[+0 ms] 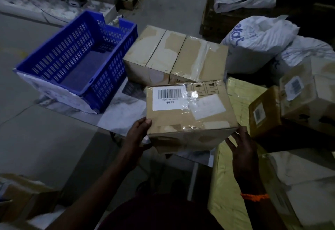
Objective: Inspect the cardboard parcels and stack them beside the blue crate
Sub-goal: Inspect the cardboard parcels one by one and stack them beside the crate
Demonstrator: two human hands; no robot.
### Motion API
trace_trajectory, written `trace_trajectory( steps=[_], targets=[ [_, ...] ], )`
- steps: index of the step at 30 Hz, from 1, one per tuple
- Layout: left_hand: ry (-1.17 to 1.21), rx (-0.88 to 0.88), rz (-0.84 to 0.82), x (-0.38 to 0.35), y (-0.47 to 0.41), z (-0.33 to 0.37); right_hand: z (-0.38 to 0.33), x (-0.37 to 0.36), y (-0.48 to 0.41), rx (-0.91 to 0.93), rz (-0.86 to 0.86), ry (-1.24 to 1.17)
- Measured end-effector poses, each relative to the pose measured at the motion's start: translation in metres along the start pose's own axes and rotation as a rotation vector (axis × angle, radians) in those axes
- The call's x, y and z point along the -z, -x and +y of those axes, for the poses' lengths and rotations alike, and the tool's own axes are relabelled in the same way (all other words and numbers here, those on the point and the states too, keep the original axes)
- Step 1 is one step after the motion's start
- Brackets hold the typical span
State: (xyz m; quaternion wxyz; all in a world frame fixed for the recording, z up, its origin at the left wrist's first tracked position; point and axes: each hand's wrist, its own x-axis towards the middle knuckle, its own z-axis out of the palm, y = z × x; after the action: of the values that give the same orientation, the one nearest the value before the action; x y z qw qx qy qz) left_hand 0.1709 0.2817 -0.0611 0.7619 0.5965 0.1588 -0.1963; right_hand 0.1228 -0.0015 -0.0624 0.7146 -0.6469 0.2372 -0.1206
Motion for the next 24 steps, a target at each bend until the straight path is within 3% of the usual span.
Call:
trace_trajectory(
  steps=[6,9,12,15,19,24],
  targets=[
    [-0.127,-0.272,0.263,0.046,-0.007,0.027,-0.007,-0.024,0.006,0.198,-0.192,0.13],
    [-0.356,-0.468,0.334,0.076,-0.006,0.037,0.001,-0.048,0.003,0.248,-0.273,0.248],
    [-0.596,-0.54,0.35,0.096,-0.007,0.047,0.015,-0.068,-0.004,0.156,-0.214,0.357],
    [-0.771,-0.507,0.371,0.111,-0.01,0.052,0.027,-0.07,-0.019,-0.034,-0.19,0.461],
    [-0.744,-0.359,0.406,0.121,-0.01,0.06,0.038,-0.057,-0.022,-0.287,-0.282,0.316],
    [-0.541,-0.336,0.223,0.105,-0.004,0.069,0.037,-0.063,-0.012,-0.236,-0.321,0.108]
  ],
)
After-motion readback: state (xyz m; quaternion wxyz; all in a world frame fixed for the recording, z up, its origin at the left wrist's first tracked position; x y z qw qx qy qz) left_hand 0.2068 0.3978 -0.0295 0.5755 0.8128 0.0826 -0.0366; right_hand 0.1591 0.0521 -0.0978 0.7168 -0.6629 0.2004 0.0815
